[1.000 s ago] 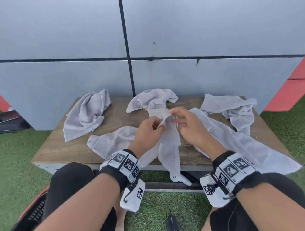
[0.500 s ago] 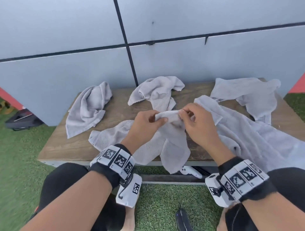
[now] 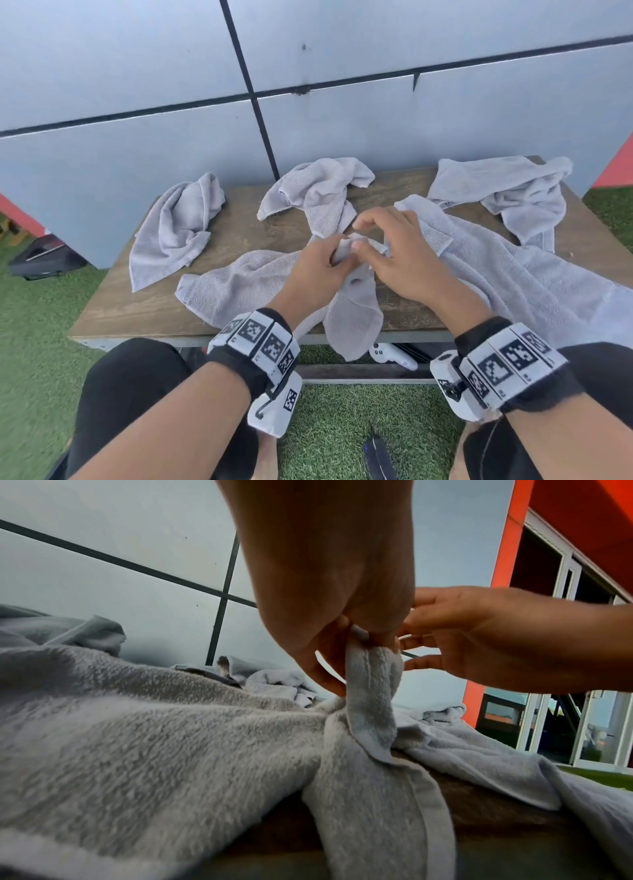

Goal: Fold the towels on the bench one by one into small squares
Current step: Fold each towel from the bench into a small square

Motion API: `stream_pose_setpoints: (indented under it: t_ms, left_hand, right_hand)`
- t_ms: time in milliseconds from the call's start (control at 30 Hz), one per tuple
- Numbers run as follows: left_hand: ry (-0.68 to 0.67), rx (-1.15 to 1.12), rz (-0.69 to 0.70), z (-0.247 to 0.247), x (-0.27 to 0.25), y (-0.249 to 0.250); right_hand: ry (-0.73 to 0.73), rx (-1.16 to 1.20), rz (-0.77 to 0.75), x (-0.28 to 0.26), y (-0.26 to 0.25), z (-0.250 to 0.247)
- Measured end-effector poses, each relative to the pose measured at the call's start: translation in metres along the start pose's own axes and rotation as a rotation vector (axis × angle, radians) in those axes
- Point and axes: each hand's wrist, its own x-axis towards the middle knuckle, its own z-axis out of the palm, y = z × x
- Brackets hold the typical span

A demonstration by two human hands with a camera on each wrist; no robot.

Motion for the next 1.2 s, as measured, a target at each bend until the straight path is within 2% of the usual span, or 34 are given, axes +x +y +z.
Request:
stream_pose_setpoints:
  t_ms: [67, 200, 333, 433, 533, 600, 667, 767, 833, 933, 1067, 1133, 1200]
  left_hand:
    - [-0.015, 0.000, 0.022, 0.003, -0.004, 0.003]
    - [-0.018, 0.003, 0.071, 0.006, -0.009, 0.011]
    - [0.005, -0.022, 0.012, 0.000, -0.009, 0.005]
    - [0.057, 0.046, -0.033, -0.014, -0.008, -0.003]
    - [0.064, 0.119, -0.100, -0.030, -0.012, -0.012]
    - [0.069, 0.147, -0.136, -0.038, -0.013, -0.014]
    - [0.078, 0.177, -0.091, -0.042, -0.010, -0.009]
    - [0.070, 0.206, 0.023, -0.042, 0.000, 0.011]
    - [0.067, 0.228, 0.085, -0.042, 0.007, 0.021]
    - [0.079, 0.298, 0.086, -0.045, 0.012, 0.020]
    - [0.172, 0.326, -0.049, -0.059, 0.007, 0.001]
    - [0.245, 0.311, -0.071, -0.063, 0.006, -0.001]
    - [0.249, 0.269, -0.028, -0.060, 0.008, 0.007]
  right_hand:
    - [-0.053, -0.013, 0.009, -0.002, -0.004, 0.004]
    - [0.049, -0.089, -0.031, -0.002, -0.005, 0.009]
    - [0.094, -0.114, -0.062, 0.003, -0.007, 0.009]
    - [0.241, -0.007, -0.014, 0.007, -0.011, 0.010]
    - [0.469, 0.116, 0.108, 0.013, -0.013, 0.006]
    - [0.545, 0.156, 0.172, 0.016, -0.011, 0.003]
    - [0.510, 0.122, 0.111, 0.015, -0.012, 0.003]
    - [0.260, 0.011, -0.132, 0.011, -0.018, 0.014]
    - [0.172, -0.041, -0.138, 0.010, -0.020, 0.021]
    - [0.297, -0.136, -0.101, 0.013, -0.016, 0.013]
    - [0.484, -0.099, 0.012, 0.015, 0.002, -0.009]
    - [0.482, -0.107, 0.102, 0.012, 0.009, -0.011]
    - [0.358, -0.111, 0.079, 0.005, 0.005, -0.006]
